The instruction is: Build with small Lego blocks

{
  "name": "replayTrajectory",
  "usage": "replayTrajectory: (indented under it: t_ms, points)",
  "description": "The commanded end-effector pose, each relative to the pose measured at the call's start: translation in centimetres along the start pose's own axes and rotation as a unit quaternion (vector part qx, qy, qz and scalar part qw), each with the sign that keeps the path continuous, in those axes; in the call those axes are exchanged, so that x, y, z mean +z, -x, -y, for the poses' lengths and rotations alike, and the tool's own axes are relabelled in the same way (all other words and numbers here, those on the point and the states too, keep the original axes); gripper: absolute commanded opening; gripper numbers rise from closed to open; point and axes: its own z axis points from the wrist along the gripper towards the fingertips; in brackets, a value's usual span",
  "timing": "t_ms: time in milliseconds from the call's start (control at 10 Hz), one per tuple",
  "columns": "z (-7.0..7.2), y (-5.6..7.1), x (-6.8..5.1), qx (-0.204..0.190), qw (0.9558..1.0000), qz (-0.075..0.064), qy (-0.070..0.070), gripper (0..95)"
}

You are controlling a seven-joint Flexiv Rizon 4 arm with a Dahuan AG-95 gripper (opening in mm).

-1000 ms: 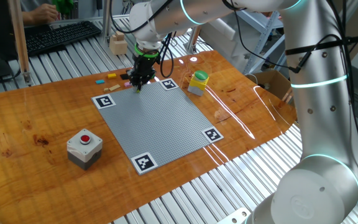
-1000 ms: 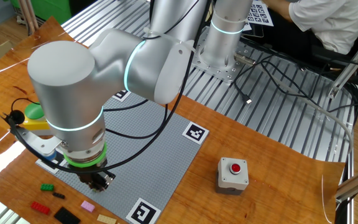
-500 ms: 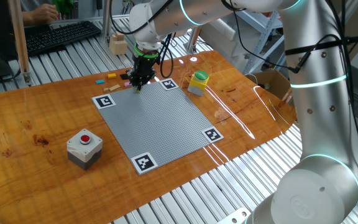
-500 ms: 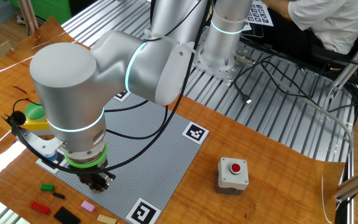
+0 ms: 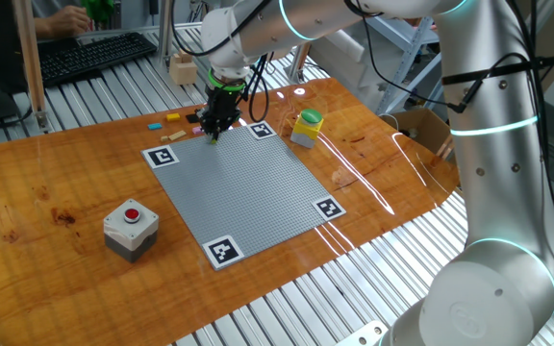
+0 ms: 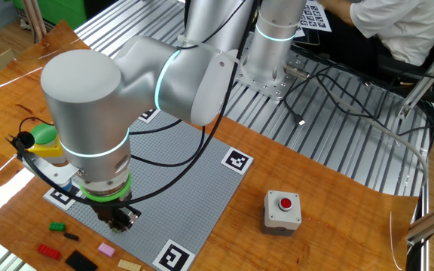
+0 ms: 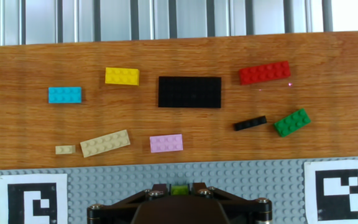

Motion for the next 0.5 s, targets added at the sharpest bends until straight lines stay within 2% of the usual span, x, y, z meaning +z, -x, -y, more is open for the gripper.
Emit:
replayTrajectory:
  t_ms: [100, 500]
  points:
    - [0.01, 0.00, 0.17, -0.001, 1.0000, 0.001, 0.000, 0.0]
    - [0.05, -0.02, 0.22, 0.000, 1.0000, 0.004, -0.003, 0.0]
